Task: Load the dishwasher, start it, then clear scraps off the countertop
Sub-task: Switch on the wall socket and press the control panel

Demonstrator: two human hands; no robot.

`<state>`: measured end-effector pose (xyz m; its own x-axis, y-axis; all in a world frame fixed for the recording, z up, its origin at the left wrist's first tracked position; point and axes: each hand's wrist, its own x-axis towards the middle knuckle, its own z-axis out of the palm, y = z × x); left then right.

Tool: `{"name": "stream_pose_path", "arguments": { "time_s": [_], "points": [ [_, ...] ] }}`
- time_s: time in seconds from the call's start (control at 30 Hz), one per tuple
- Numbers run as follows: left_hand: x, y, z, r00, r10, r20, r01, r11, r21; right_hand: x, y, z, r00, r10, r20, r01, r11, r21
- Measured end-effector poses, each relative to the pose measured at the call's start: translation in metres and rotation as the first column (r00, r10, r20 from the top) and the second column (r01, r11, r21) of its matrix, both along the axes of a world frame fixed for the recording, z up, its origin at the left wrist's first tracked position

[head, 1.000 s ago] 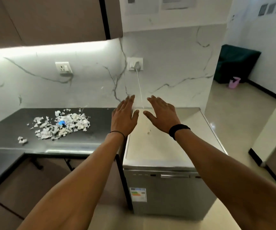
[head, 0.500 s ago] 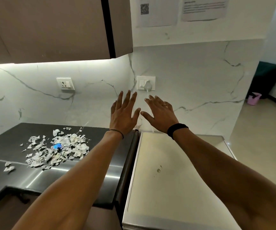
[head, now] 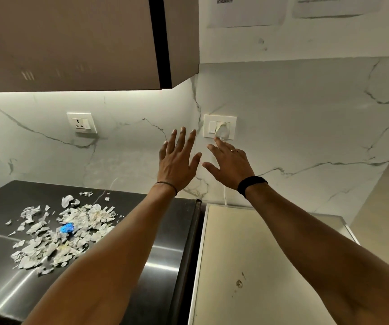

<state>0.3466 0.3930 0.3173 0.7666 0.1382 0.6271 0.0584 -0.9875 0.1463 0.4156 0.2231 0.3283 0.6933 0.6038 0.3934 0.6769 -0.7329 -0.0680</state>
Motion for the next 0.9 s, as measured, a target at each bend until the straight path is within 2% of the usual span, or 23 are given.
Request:
{"name": "stream_pose_path", "arguments": {
  "time_s": [0.53,0.7,0.9],
  "points": [
    [0.116,0.065,-0.019,0.997,-0.081,-0.02,0.08,0.996,-0.027,0.104,0.066,-0.011,0.992,-0.09,-0.086,0.079,0.989,-0.125],
    [0.125,0.063,-0.025,0.995,-0.093,-0.047,0.09,0.994,-0.057,0.111,0.078,-0.014,0.983,-0.119,-0.138,0.095,0.981,-0.167],
    [0.116,0.054,-0.024,0.993,-0.094,-0.071,0.089,0.994,-0.066,0.097,0.074,-0.017,0.982,-0.122,-0.147,0.102,0.985,-0.137]
  ]
}}
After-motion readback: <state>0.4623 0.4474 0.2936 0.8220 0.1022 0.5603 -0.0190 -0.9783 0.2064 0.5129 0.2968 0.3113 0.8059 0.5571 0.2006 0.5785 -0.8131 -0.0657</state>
